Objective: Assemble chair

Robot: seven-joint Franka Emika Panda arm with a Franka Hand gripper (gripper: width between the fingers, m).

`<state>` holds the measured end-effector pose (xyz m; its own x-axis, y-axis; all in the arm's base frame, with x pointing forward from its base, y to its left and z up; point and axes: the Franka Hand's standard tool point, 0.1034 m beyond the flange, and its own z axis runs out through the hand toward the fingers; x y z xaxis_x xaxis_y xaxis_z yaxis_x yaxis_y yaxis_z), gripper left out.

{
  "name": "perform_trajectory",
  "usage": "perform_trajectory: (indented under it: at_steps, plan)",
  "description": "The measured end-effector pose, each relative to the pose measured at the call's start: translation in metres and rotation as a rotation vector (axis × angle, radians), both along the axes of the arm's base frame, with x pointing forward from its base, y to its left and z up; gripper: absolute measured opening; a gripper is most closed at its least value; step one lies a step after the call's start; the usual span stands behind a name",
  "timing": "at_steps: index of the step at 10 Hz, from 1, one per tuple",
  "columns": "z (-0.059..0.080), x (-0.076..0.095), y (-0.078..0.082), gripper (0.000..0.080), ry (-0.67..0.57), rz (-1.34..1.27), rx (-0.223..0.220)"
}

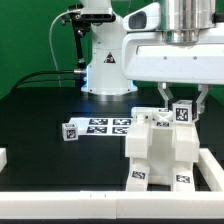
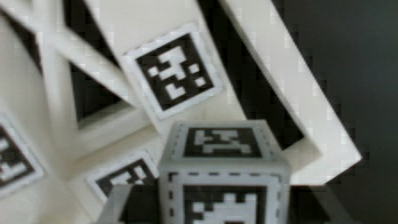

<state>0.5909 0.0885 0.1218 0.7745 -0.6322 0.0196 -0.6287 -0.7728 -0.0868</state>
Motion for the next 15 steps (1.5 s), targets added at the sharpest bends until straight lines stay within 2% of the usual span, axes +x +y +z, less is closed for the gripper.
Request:
perform_trajectory:
  at_steps: [10, 12, 13, 14, 15]
  plan:
    - [-0.0009, -0.0006, 0.0036, 0.0284, 0.035, -0.538, 0.054]
    - [-0.001, -0.0007, 0.0036, 0.03, 0.035, -0.539, 0.054]
    - [-0.0012, -0.0037, 0.004, 0.03, 0.055, -0.452, 0.036]
    - [0.0001, -0.0058, 0.0067, 0.0506, 0.092, -0.344, 0.021]
    - [0.001, -0.0025, 0.0049, 0.0506, 0.084, -0.238, 0.023]
